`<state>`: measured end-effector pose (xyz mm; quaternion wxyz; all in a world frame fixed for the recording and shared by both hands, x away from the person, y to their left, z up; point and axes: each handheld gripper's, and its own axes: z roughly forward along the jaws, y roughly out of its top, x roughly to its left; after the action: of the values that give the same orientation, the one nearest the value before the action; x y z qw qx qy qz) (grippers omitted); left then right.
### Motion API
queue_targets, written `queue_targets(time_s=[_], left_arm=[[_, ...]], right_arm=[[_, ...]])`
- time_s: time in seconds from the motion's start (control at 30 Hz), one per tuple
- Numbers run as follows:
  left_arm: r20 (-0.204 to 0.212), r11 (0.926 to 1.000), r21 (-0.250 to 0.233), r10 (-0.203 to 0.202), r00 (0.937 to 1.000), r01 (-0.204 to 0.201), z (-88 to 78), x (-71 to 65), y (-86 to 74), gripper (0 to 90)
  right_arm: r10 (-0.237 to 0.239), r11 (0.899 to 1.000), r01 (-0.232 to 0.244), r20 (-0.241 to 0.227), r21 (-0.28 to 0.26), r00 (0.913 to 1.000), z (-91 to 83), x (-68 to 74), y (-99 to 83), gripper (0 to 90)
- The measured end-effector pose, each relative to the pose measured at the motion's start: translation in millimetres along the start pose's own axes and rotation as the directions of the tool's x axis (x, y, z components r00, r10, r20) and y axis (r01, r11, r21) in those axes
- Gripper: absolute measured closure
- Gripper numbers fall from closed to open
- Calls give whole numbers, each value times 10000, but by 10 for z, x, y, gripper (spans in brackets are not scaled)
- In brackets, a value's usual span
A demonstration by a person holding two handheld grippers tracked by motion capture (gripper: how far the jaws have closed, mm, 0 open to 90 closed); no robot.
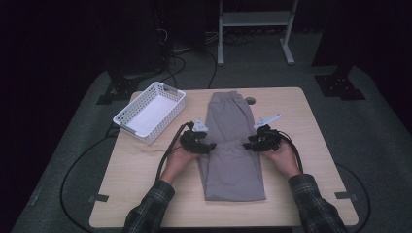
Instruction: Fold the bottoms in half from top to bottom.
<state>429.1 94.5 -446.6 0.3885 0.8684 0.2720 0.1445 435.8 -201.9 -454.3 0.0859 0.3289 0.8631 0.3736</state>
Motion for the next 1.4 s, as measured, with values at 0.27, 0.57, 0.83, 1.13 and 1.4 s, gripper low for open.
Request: queue_targets(time_s=[0.27,0.57,0.83,1.13,1.4], left_arm=[[1420,9979,-630,-77,9898,168,-188,-82,-50,258],[1900,9980,-478,508,9805,-424,-350,-232,-127,200],[2328,9946,-194,1033,9670,-1016,-488,-434,-251,199],[3052,9837,-257,1774,9356,-1781,-611,-743,-344,216],[3730,9693,-65,2305,8988,-2458,-547,-1032,-409,226]], right_arm=[[-321,9978,284,-632,-597,9975,-246,112,-59,368],[-913,9938,829,-1180,-748,9888,-346,248,-123,400],[-1400,9892,1317,-1515,-635,9785,-454,456,-202,336],[-1816,9832,1751,-1725,-520,9681,-561,653,-366,322],[-1990,9800,1956,-1926,-365,9609,-602,728,-487,321]])
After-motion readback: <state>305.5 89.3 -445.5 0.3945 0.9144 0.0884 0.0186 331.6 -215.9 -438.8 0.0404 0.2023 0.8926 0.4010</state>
